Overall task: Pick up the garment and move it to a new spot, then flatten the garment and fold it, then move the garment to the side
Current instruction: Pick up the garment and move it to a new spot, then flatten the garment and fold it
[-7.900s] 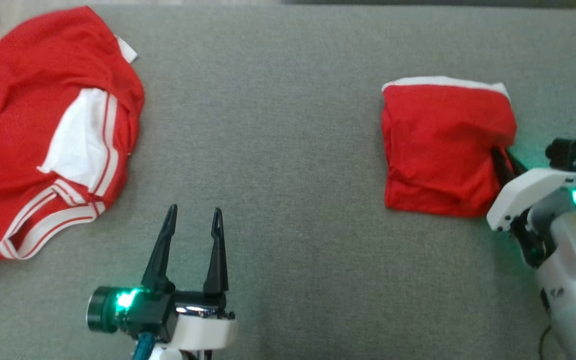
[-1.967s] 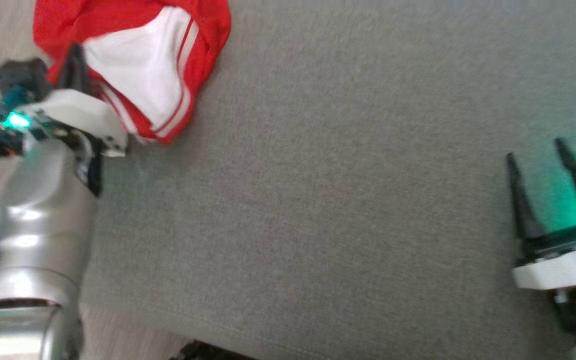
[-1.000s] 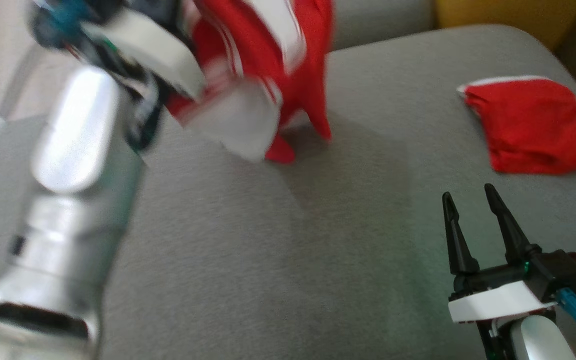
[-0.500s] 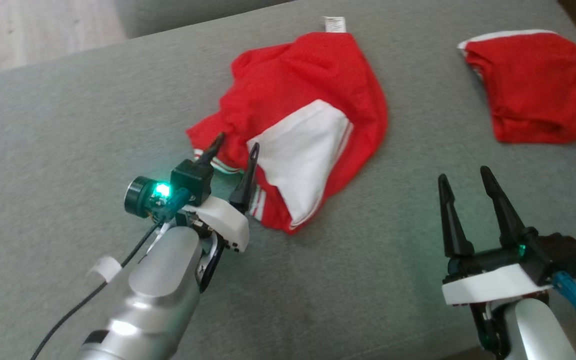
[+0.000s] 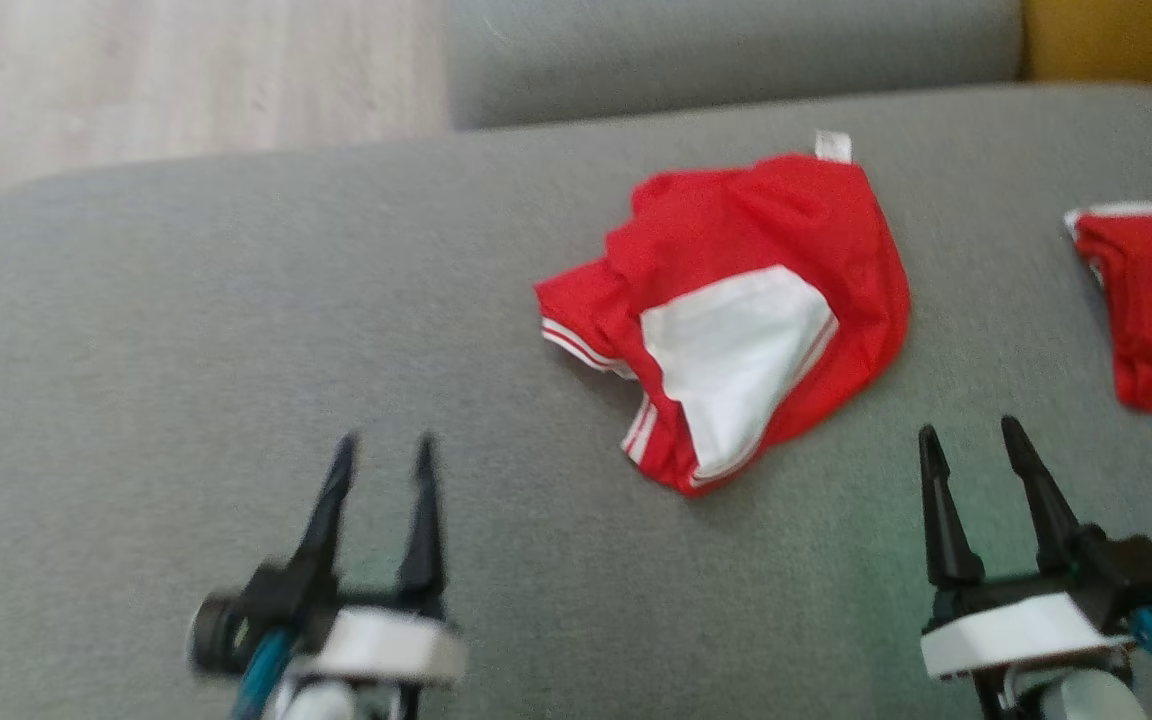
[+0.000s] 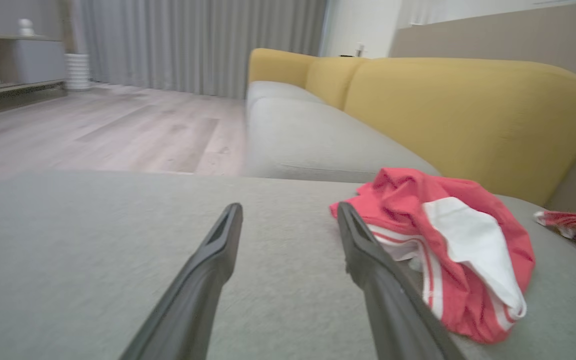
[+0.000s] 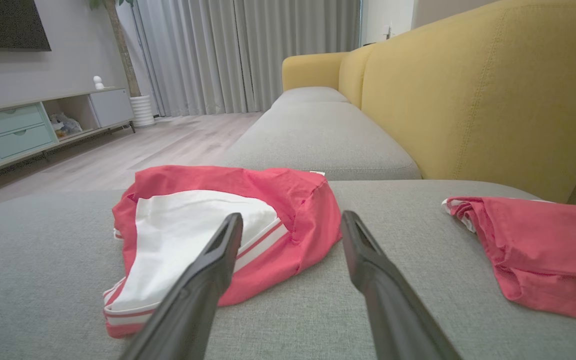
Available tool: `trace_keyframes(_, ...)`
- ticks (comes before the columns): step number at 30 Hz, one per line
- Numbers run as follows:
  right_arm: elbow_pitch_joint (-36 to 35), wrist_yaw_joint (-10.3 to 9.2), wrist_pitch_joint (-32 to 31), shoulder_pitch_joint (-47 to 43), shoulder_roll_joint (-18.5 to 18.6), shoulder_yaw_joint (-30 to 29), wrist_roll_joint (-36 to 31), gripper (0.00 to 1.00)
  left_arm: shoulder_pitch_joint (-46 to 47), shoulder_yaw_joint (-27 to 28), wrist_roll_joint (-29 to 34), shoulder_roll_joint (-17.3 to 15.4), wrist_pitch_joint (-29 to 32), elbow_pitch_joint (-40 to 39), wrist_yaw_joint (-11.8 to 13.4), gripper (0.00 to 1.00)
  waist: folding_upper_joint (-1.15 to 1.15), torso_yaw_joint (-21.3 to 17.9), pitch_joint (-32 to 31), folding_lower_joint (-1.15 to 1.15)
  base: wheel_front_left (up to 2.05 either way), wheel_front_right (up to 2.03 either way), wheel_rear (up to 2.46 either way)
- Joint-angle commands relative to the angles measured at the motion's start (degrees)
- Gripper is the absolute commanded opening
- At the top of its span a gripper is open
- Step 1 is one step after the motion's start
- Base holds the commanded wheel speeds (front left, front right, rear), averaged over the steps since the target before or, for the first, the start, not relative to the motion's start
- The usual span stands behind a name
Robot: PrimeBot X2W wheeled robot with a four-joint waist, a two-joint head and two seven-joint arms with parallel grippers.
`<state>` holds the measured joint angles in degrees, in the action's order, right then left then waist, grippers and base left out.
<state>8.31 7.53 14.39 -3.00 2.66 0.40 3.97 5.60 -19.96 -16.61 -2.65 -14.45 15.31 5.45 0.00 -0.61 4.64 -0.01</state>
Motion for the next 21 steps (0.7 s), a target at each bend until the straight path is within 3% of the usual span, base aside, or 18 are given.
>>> trace_keyframes(1,-1.53,-0.04,0.61,0.68,0.24,0.94,-0.36,1.0,0.14,2.7,0.4,-0.24,-0.54,-3.46,0.55,1.0,0.0,2.75,-3.18,0.01,0.0,0.0,0.0)
trace_keyframes(7,-2.52,-0.04,0.61,-2.31,0.23,-0.52,0.45,1.0,-10.28,5.84,5.38,-0.23,-0.54,-13.65,2.36,1.0,0.0,4.83,-5.2,0.01,0.0,0.0,0.0)
trace_keyframes(21,-3.05,-0.04,0.61,-3.82,0.22,-0.45,1.73,1.0,-13.89,8.81,8.29,-0.23,-0.54,-14.51,1.85,1.0,0.0,4.94,-6.03,0.01,0.0,0.0,0.0)
